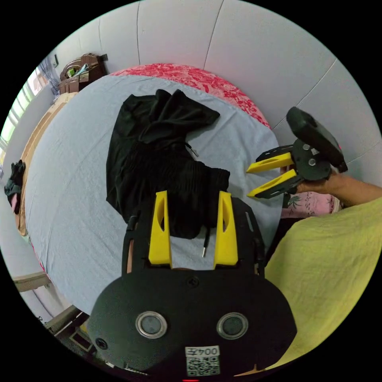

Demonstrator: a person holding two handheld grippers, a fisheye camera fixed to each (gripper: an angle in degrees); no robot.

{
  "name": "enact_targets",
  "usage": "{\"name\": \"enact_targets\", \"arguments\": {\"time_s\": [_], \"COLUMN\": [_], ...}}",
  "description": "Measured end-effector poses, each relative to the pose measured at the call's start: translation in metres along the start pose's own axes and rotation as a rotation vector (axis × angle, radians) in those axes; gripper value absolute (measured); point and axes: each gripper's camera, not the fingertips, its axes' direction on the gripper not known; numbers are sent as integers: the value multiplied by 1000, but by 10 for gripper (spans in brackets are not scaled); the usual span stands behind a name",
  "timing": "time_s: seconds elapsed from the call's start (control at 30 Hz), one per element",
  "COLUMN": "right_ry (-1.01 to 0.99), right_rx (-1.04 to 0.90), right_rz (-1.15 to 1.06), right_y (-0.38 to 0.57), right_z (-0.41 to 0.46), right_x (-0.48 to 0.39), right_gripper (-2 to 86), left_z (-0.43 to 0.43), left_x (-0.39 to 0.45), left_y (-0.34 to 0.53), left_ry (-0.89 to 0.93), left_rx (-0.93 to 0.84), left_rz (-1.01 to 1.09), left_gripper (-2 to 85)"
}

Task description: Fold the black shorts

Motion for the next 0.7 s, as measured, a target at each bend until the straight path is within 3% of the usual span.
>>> {"name": "enact_targets", "arguments": {"time_s": [0.1,0.23,0.4,0.57,0.7], "right_ry": [-189,-467,-757,-875,-995], "right_rx": [33,170,257,261,286], "right_rz": [26,74,228,275,325], "right_y": [1,3,-12,-31,-44], "right_z": [-15,-40,-46,-50,-58], "right_x": [13,29,61,74,80], "right_gripper": [182,182,164,133,123], "left_z": [-1,-27,-48,-69,-85], "left_x": [4,-3,12,48,55], "left_y": [-7,-1,-1,-13,-21], "left_ry": [52,203,198,93,127], "left_rx": [-46,32,22,-2,-46], "left_rz": [-18,-95,-62,3,-34], "left_gripper": [132,98,117,127,122]}}
